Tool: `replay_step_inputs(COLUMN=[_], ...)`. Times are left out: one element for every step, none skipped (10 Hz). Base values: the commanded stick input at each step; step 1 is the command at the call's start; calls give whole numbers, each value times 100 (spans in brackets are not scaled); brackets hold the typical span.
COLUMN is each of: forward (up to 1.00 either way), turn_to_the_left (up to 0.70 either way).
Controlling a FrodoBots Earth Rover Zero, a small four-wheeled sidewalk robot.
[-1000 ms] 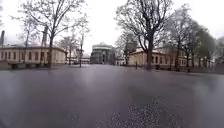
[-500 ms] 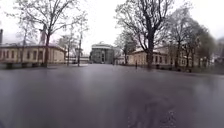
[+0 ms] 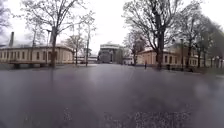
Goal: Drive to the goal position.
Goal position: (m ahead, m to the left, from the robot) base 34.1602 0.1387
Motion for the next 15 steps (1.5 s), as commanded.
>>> replay_step_inputs(forward=[100, 100, 100, 100, 100, 100, 100, 100, 100, 100, 100, 100, 100, 100, 100], turn_to_the_left=[0, 0, 0, 0, 0, 0, 0, 0, 0, 0, 0, 0, 0, 0, 0])
